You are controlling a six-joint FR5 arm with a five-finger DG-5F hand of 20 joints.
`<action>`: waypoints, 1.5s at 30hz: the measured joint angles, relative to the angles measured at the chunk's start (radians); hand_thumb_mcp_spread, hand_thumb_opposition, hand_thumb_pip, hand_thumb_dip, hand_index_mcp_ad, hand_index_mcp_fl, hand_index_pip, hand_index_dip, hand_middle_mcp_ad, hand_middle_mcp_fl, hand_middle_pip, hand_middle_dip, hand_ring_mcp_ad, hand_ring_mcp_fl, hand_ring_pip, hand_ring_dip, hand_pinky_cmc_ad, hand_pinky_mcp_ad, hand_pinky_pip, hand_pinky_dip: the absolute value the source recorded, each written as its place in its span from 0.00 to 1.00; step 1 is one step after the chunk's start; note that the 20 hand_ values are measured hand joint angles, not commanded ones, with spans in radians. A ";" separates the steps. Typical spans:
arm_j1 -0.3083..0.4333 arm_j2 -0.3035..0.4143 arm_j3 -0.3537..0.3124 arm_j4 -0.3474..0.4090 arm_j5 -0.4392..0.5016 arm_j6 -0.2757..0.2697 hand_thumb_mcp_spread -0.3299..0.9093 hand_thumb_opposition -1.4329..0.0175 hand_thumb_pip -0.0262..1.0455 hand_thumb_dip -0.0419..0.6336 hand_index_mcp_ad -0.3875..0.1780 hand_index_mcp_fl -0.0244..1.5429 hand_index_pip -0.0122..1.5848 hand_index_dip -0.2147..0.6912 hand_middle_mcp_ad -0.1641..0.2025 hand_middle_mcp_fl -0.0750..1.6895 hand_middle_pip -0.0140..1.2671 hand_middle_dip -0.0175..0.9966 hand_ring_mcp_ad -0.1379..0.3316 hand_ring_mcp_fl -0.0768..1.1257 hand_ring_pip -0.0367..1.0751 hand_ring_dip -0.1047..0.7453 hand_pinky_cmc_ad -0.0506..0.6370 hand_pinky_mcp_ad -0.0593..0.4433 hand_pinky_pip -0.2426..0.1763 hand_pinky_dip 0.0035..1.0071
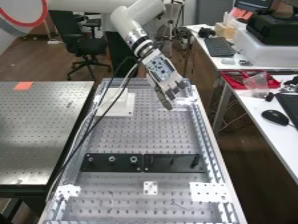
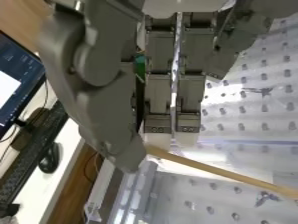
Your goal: Grab the chopstick and place it in the clear container
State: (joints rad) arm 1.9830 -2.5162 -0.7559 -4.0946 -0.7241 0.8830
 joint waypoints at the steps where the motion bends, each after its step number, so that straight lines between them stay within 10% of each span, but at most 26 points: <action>1: 0.000 0.001 -0.002 0.006 -0.005 -0.005 0.68 0.21 0.61 0.46 0.45 0.52 0.76 0.23 0.50 0.60 0.55 0.61 0.31 0.77 0.30 0.67 0.57 0.42 0.52 0.60; 17: 0.000 0.020 -0.011 0.069 -0.045 -0.089 0.60 0.35 0.77 0.54 0.53 0.27 0.74 0.21 0.51 0.39 0.60 0.55 0.31 0.51 0.39 0.61 0.58 0.44 0.44 0.82; 19: -0.001 0.023 -0.008 0.073 -0.050 -0.100 0.58 0.37 0.75 0.53 0.56 0.24 0.72 0.20 0.50 0.37 0.60 0.54 0.43 0.34 0.36 0.52 0.59 0.44 0.40 0.85; 30: -0.005 0.047 -0.016 0.099 -0.053 -0.148 0.56 0.42 0.75 0.54 0.60 0.08 0.62 0.21 0.50 0.24 0.59 0.51 0.56 0.20 0.38 0.48 0.62 0.42 0.29 0.93; 45: -0.006 0.307 -0.304 0.404 0.007 -0.435 0.56 0.45 0.70 0.54 0.62 0.06 0.56 0.26 0.51 0.22 0.56 0.51 0.58 0.16 0.39 0.47 0.62 0.42 0.25 0.95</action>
State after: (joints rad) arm 1.9767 -2.2091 -1.0602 -3.6908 -0.7167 0.4481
